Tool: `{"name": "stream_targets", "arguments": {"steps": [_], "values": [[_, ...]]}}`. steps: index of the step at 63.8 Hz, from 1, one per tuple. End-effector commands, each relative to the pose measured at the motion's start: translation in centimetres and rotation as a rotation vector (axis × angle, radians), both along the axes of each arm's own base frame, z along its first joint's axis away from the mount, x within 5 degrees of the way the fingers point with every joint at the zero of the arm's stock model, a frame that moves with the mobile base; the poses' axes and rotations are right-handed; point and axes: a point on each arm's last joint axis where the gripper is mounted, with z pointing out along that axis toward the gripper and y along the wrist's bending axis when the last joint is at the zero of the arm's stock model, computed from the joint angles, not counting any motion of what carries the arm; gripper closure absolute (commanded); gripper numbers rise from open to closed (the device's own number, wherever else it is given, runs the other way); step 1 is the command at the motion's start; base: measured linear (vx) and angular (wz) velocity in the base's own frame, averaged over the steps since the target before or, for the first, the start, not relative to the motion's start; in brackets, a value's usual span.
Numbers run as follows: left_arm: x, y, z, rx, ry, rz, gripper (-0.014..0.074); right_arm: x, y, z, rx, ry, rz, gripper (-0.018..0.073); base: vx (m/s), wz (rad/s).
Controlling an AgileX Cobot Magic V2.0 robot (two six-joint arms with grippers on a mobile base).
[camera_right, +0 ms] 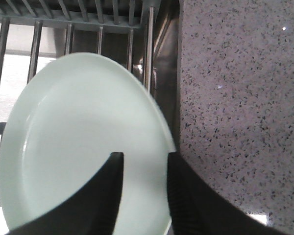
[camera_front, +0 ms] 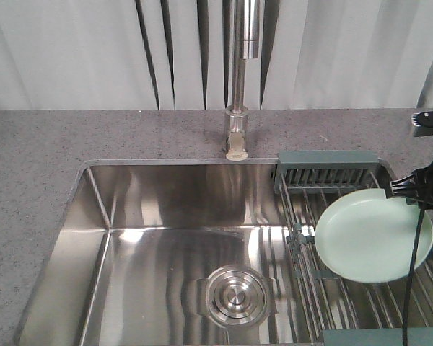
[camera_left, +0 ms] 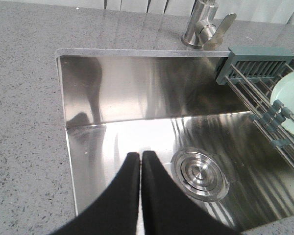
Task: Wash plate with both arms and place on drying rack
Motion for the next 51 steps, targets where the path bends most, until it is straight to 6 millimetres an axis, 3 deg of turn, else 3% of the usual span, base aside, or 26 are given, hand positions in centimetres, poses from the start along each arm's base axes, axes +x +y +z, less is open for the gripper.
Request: {"name": "stream_targets", "arguments": {"steps": [1,9,18,31,45,51], "values": [[0.3,0.2,1.2,-0.036,-0.061,0.034,0.0603,0.2,-0.2,2.1,-0.015,-0.101,0.003,0.0130,0.00,0.00],[0.3,0.2,1.2,-0.036,-0.061,0.034,0.0603,0.2,-0.2,2.1,-0.011,-0.096,-0.002,0.0013,0.00,0.00],[0.3,0.2,1.2,-0.036,-0.060,0.034,0.0603,-0.6,0.1,3.2,0.006,-0.124,-0.002,0.0025,0.00,0.00],[0.3,0.2,1.2,-0.036,-0.061,0.034,0.0603,-4.0,1.3,7.8,0.054,-0.257,0.077,0.0232,0.00,0.00],[0.3,0.2,1.2,-0.036,-0.061,0.034,0.0603,-10.4,3.2,13.0,0.098,-0.439,0.234,0.0571,0.00,0.00],[0.3,0.2,1.2,-0.036,-0.061,0.034,0.0603,-13.0,3.9,13.6,0.125,-0.512,0.273,0.0569,0.00,0.00]]}}
